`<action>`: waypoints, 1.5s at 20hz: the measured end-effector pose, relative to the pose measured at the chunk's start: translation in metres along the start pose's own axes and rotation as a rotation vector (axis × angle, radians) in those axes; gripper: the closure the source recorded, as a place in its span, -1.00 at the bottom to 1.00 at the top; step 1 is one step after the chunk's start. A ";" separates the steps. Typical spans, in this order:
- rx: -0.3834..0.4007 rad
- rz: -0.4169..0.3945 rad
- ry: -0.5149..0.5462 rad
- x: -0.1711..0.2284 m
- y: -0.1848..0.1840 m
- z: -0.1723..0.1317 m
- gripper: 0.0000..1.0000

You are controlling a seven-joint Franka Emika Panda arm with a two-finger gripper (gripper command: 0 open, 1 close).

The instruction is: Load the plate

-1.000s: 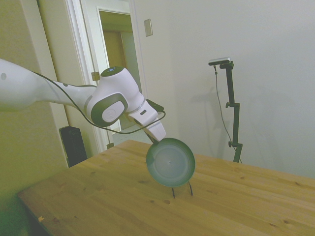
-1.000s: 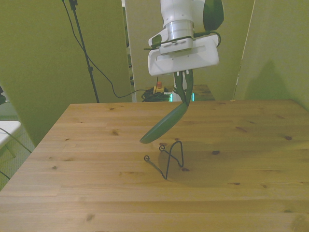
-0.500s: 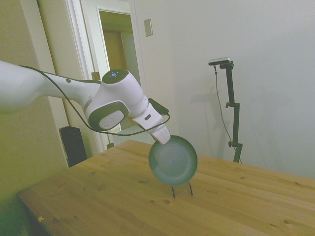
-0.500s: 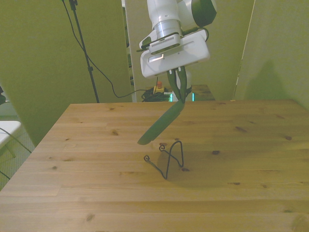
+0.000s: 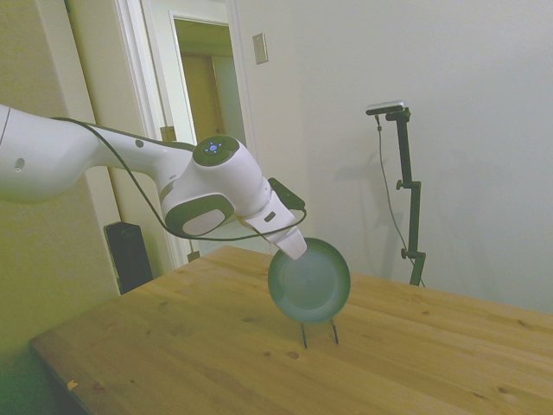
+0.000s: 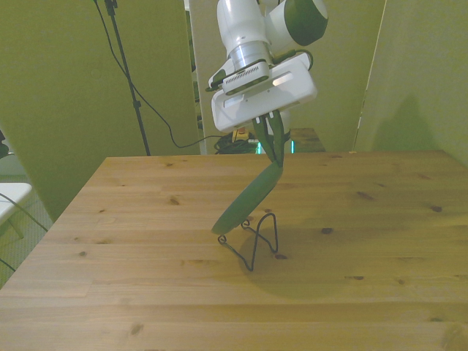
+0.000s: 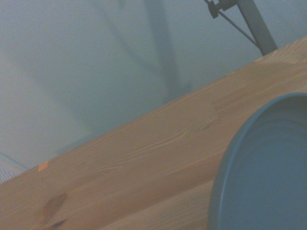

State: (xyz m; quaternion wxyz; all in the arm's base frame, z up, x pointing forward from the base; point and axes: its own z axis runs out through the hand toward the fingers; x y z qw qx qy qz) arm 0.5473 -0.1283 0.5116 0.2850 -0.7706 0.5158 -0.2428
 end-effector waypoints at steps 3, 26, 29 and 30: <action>0.034 0.008 -0.012 0.001 0.000 -0.001 1.00; 0.178 0.034 -0.108 0.037 0.040 -0.006 1.00; 0.191 0.067 -0.124 0.043 0.048 -0.006 1.00; 0.198 0.083 -0.128 0.045 0.050 -0.006 1.00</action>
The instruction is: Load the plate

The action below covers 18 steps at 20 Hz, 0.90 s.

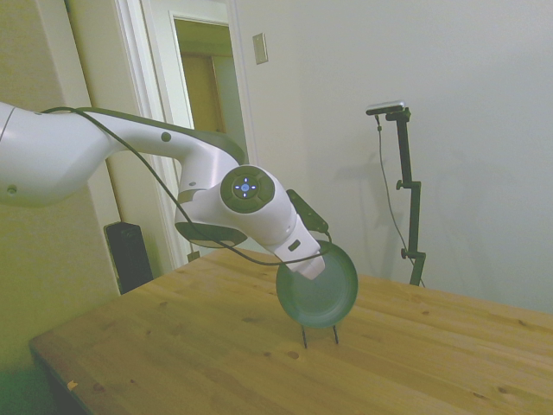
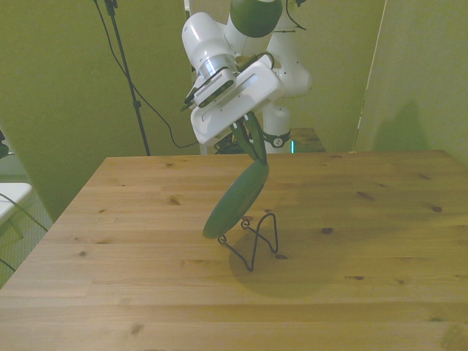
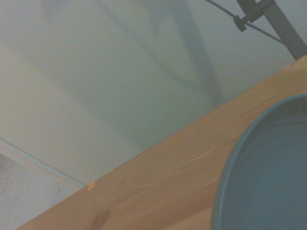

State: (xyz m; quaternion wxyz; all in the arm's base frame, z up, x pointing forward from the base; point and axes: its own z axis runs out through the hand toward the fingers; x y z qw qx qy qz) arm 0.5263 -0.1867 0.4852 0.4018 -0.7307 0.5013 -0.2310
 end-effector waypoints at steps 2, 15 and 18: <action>0.027 0.043 -0.005 0.004 0.004 0.000 1.00; 0.119 0.104 0.006 0.016 0.022 0.014 1.00; 0.154 0.119 0.010 0.016 0.014 0.011 1.00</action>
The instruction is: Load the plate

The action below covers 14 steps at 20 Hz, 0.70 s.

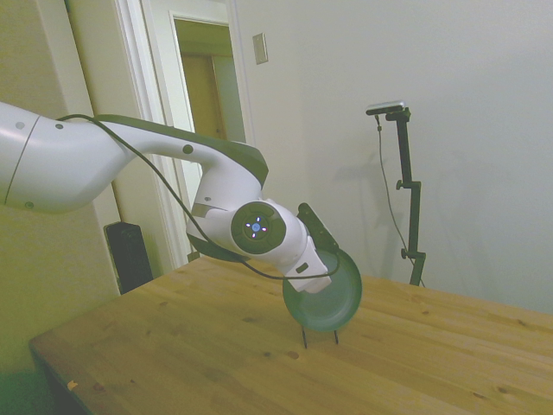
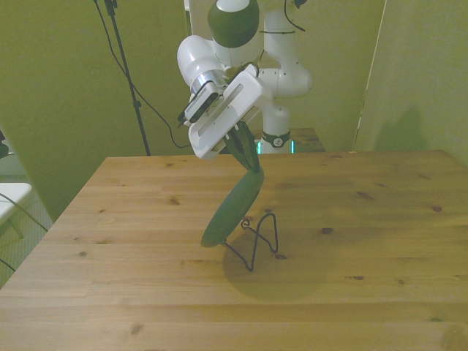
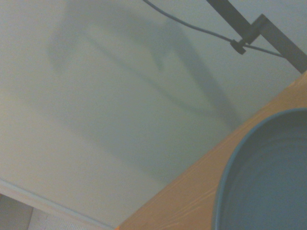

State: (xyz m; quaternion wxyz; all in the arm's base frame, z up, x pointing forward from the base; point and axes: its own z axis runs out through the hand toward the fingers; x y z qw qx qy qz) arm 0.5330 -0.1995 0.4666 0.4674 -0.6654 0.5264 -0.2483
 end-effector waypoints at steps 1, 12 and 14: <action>0.012 0.004 0.000 -0.001 -0.003 0.000 1.00; 0.145 -0.005 0.024 -0.009 0.011 -0.002 1.00; 0.162 -0.003 0.039 -0.011 0.019 -0.004 1.00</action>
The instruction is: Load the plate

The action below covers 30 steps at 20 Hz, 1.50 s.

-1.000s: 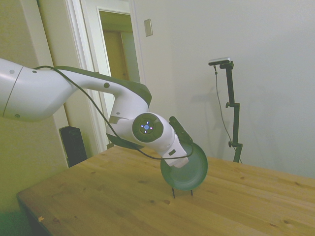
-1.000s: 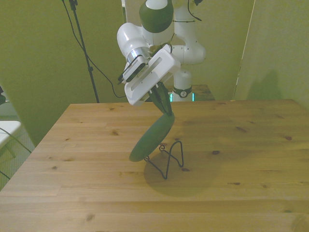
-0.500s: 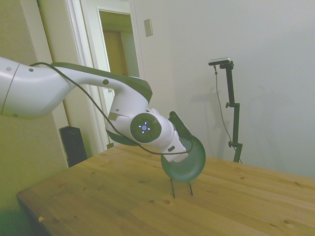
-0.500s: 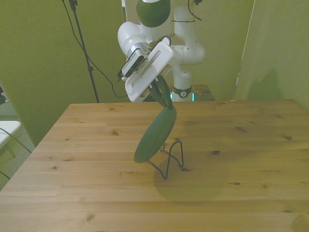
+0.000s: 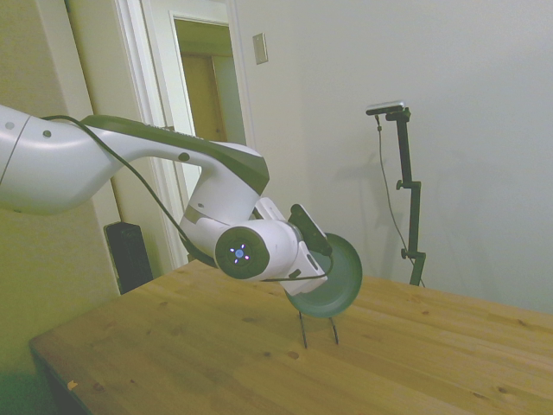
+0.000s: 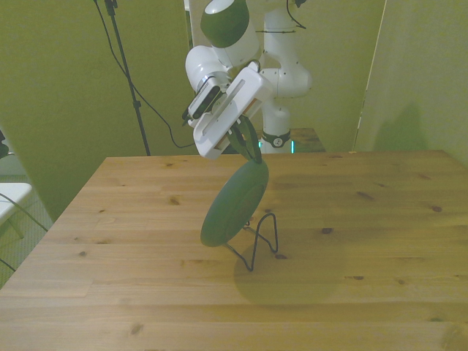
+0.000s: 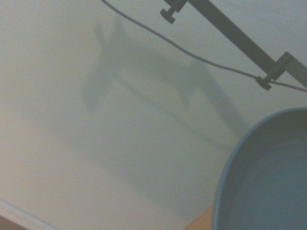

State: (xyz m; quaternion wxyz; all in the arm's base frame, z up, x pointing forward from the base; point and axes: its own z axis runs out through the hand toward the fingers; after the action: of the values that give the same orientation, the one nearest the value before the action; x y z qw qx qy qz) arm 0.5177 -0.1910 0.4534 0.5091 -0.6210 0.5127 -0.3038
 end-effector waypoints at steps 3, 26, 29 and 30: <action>0.028 -0.003 0.019 -0.002 0.008 -0.003 1.00; 0.077 -0.042 0.040 -0.025 0.031 0.017 1.00; 0.078 -0.040 0.049 -0.027 0.026 0.022 1.00; 0.076 -0.041 0.049 -0.027 0.027 0.024 1.00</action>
State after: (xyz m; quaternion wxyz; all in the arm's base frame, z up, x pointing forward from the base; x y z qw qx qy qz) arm 0.5220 -0.1564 0.4245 0.5134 -0.6038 0.5003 -0.3485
